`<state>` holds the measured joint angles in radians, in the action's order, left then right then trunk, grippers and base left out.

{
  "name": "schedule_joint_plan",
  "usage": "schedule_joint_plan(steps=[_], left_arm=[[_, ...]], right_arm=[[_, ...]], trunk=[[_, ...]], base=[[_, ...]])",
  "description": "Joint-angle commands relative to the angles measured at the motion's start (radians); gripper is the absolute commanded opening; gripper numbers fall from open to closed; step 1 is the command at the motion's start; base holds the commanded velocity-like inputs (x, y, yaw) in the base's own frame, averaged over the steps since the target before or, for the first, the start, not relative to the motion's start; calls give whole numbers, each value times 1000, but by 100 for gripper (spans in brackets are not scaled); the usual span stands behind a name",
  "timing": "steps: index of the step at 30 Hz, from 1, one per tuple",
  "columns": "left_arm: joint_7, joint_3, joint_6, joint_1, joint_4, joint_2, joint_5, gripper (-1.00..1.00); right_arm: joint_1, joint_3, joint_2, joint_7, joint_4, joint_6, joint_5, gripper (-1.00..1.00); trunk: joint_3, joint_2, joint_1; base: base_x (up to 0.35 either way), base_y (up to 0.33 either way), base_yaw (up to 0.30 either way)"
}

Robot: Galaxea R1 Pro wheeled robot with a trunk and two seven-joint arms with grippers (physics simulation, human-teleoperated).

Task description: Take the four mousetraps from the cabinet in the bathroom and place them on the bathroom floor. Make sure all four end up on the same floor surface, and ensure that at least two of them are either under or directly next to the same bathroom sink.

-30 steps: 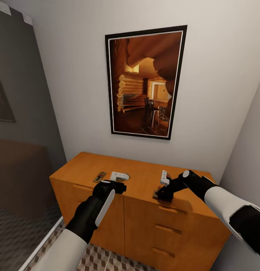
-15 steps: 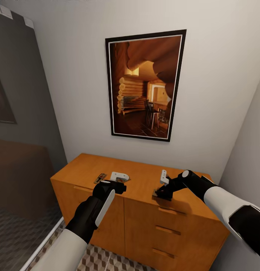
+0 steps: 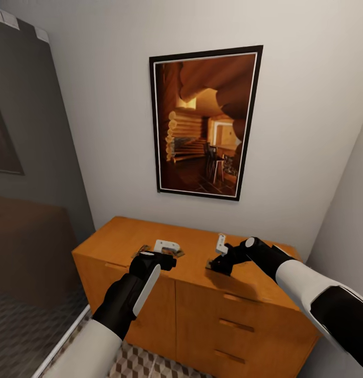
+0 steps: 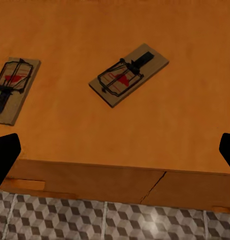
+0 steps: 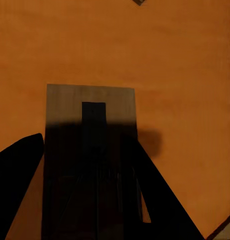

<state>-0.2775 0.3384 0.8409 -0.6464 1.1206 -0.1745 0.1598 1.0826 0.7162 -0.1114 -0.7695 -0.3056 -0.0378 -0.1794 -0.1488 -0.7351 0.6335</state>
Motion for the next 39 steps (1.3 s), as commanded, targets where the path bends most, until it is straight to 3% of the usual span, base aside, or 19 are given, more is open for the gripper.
schedule_joint_plan(steps=[1,9,10,11,15,20,31,32,36,38,39], left_arm=[[-9,1,3,-1,1,0,11,100],[-9,1,3,-1,1,0,8,100],[-9,1,3,-1,1,0,8,100],[-9,1,3,-1,1,0,8,100],[-9,1,3,-1,1,0,8,100],[-9,1,3,-1,1,0,9,100],[-9,1,3,-1,3,0,11,100],[-9,1,3,-1,4,0,11,100],[-9,0,3,-1,3,0,10,100],[-9,0,3,-1,3,0,10,100],[-9,-1,3,-1,3,0,11,100]], right_arm=[[0,-2,2,-3,-3,-6,-6,-100],[0,-17,16,66,-3,-45,-6,-100],[0,-102,16,72,-3,-47,-8,-100],[0,-136,16,72,-3,-47,-9,-100],[0,-184,15,71,-3,-49,-13,-100],[0,-198,15,76,-3,-49,-14,-100],[0,-205,15,79,-2,-61,-11,-100],[0,-207,15,81,-6,-79,-11,-100],[0,-215,15,142,-85,-286,-9,-100],[0,-238,15,185,-100,-358,-8,-100],[0,-273,15,214,-106,-394,-8,-100]], trunk=[[2,6,-3],[27,62,-34],[30,69,-38],[33,76,-42],[45,104,-57],[61,139,-76],[61,139,-76],[61,139,-76],[61,139,-76],[61,139,-76],[61,139,-76]], base=[[203,171,0],[247,208,0],[258,218,0],[255,213,0],[152,125,0],[34,28,0],[3,2,0],[0,0,0],[0,0,0],[0,0,0],[0,0,0]])
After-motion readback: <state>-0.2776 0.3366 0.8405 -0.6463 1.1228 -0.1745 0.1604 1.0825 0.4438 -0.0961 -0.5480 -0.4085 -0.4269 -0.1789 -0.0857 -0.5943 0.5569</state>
